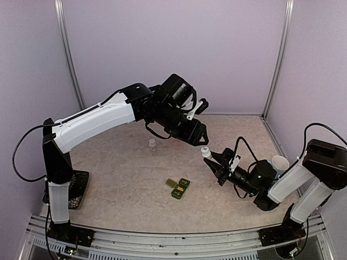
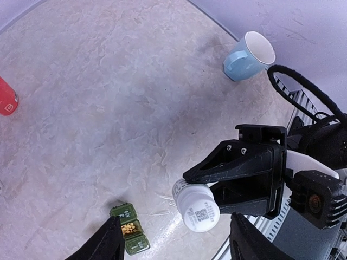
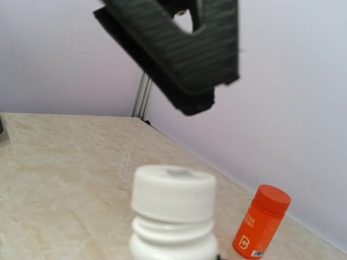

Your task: Sort the pills into containers

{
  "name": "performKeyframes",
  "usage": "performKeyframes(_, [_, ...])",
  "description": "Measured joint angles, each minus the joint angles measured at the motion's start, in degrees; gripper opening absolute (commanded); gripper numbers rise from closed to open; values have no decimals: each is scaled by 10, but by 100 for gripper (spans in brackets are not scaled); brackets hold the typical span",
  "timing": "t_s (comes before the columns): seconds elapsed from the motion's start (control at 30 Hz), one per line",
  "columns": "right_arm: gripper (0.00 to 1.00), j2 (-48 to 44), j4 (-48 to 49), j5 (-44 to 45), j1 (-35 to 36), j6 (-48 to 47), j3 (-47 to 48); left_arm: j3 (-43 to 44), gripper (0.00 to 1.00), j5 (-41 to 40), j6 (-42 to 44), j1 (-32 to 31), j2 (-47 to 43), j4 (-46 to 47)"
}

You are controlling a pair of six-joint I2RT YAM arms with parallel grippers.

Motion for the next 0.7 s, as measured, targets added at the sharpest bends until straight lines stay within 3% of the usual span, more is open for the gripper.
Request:
performKeyframes(0.17, [19, -3, -1, 0, 0, 0, 0, 0, 64, 19, 0, 0, 1, -3])
performKeyframes(0.43, [18, -3, -6, 0, 0, 0, 0, 0, 50, 34, 1, -2, 19, -4])
performKeyframes(0.7, [18, -3, -17, 0, 0, 0, 0, 0, 45, 34, 1, -5, 29, -4])
